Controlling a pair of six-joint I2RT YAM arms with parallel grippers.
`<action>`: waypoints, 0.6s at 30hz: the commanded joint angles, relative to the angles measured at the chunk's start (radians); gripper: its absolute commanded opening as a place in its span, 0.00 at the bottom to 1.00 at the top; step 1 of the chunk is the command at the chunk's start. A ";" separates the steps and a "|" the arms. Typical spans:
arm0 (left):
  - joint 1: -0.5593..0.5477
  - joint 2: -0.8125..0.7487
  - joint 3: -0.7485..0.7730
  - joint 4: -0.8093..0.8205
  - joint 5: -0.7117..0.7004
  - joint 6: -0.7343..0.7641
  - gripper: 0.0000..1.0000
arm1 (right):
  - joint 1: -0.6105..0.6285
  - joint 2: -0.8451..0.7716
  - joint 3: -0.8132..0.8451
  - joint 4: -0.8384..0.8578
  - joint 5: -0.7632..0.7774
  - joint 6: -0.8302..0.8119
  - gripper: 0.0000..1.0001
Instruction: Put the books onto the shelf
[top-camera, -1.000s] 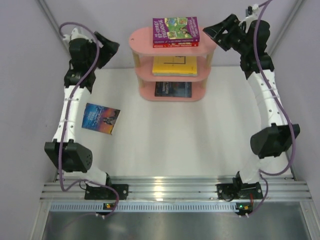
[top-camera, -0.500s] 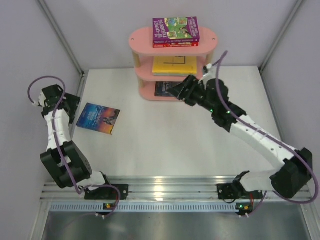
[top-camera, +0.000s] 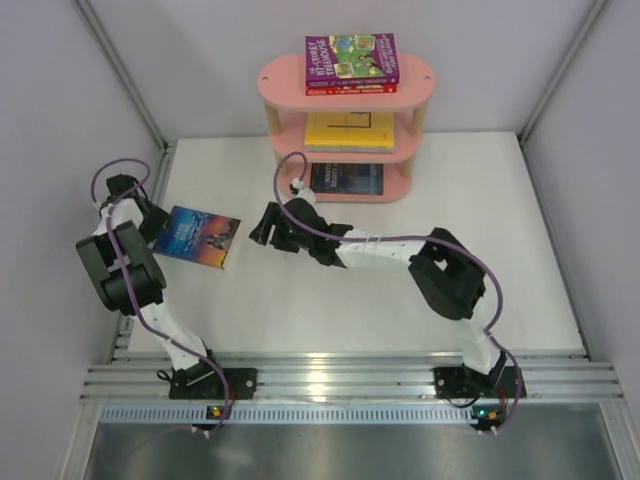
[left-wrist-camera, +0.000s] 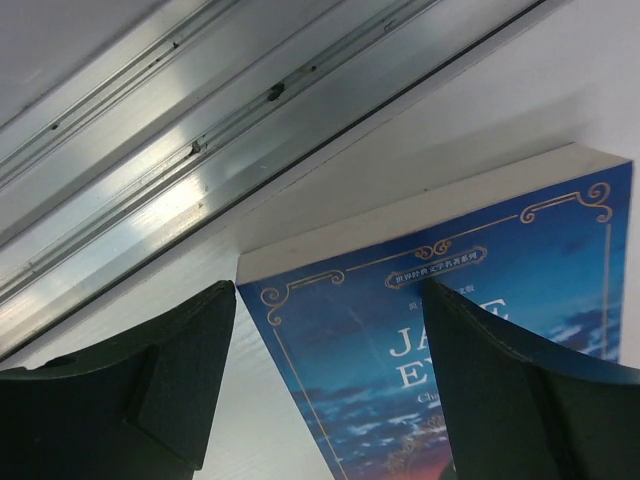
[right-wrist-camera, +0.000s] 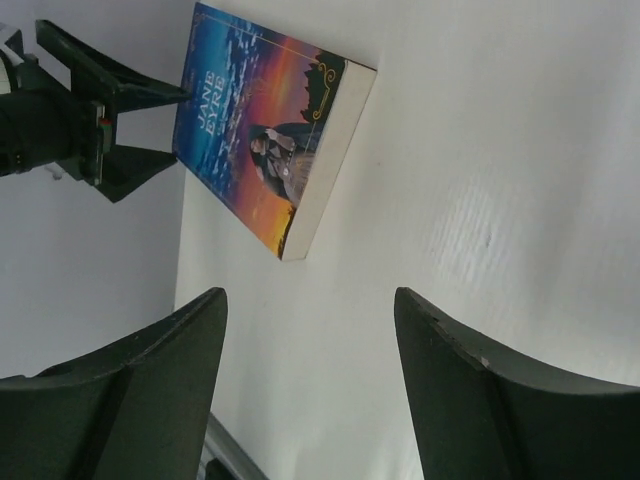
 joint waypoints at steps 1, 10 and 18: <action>0.003 0.028 0.037 0.007 -0.012 0.086 0.80 | 0.028 0.147 0.140 0.097 0.039 0.028 0.67; -0.032 -0.004 -0.010 -0.019 0.062 0.070 0.75 | 0.046 0.399 0.365 0.098 0.037 0.075 0.66; -0.067 -0.039 -0.136 0.018 0.151 0.048 0.71 | 0.068 0.530 0.499 0.077 0.055 0.129 0.65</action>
